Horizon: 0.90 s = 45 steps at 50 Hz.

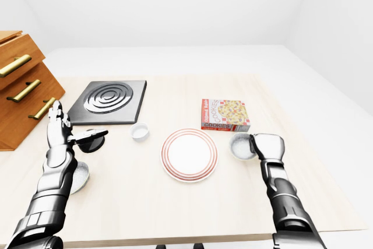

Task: Pick the akita bowl next to the plate and place it on the plate.

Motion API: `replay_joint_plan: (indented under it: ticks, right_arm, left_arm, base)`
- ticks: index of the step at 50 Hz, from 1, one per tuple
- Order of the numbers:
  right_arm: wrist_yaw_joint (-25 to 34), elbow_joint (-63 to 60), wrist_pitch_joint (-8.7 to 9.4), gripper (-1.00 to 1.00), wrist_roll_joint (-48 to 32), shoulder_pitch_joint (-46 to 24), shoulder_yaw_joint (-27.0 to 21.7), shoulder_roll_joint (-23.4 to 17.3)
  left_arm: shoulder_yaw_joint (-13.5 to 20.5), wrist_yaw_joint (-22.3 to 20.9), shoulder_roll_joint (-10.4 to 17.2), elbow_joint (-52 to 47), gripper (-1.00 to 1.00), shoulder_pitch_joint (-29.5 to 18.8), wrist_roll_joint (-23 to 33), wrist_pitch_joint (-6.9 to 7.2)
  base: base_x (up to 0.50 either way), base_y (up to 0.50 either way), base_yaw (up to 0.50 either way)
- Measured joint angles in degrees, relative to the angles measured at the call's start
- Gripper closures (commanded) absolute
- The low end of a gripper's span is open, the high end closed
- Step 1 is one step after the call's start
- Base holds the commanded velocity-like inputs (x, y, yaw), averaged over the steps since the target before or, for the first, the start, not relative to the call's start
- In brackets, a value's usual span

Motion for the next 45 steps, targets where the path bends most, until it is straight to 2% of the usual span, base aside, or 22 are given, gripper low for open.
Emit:
replay_joint_plan:
  ticks: [14, 24, 39, 45]
  right_arm:
    - [0.0, -6.2, 0.02, 1.00, -5.1, 2.1, 0.7, 0.7]
    - [0.0, -12.1, 0.01, 1.00, -6.0, 4.0, -0.8, 0.9]
    - [0.3, -29.6, 0.02, 1.00, 2.2, 8.3, -7.7, 2.5]
    - [4.6, -39.4, 0.03, 1.00, 7.2, 10.3, -10.7, 4.3]
  left_arm:
    - [0.0, -0.2, 0.0, 0.5, -1.00, -0.2, -0.4, 0.00]
    - [-0.1, -0.3, -0.1, 1.0, -1.00, -0.2, -0.5, 0.00]
    - [-0.3, -0.3, -0.2, 1.3, -1.00, -0.2, -0.5, 0.00]
    - [-0.3, -0.3, -0.2, 1.3, -1.00, -0.2, -0.4, 0.00]
  base:
    - [0.00, 0.00, 0.00]
    - [0.00, 0.00, 0.00]
    - [0.00, 0.00, 0.00]
    - [0.00, 0.00, 0.00]
